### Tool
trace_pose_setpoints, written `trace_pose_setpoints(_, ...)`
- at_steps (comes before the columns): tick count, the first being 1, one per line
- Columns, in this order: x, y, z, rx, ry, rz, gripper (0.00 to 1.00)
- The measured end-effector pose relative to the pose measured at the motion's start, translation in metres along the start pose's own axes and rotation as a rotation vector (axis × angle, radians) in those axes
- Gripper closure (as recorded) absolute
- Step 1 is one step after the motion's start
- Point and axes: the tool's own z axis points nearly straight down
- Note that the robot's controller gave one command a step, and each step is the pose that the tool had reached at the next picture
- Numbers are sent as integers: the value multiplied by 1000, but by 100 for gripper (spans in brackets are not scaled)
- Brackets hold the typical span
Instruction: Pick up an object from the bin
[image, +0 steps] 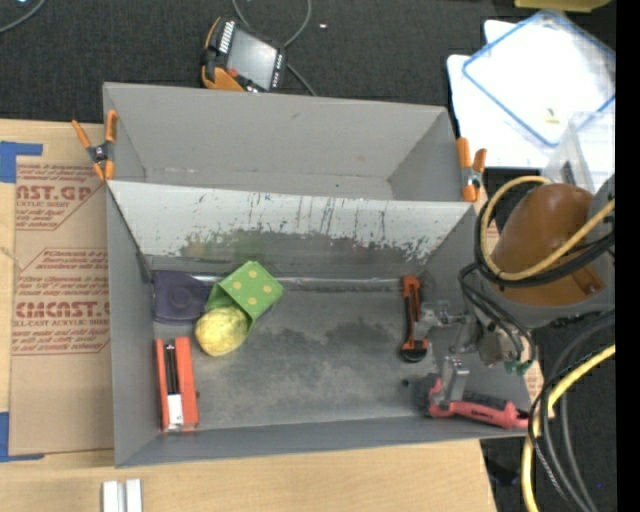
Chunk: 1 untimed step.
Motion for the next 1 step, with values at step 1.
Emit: trace_pose_setpoints(1, -2, 1, -4, 1, -8, -2, 0)
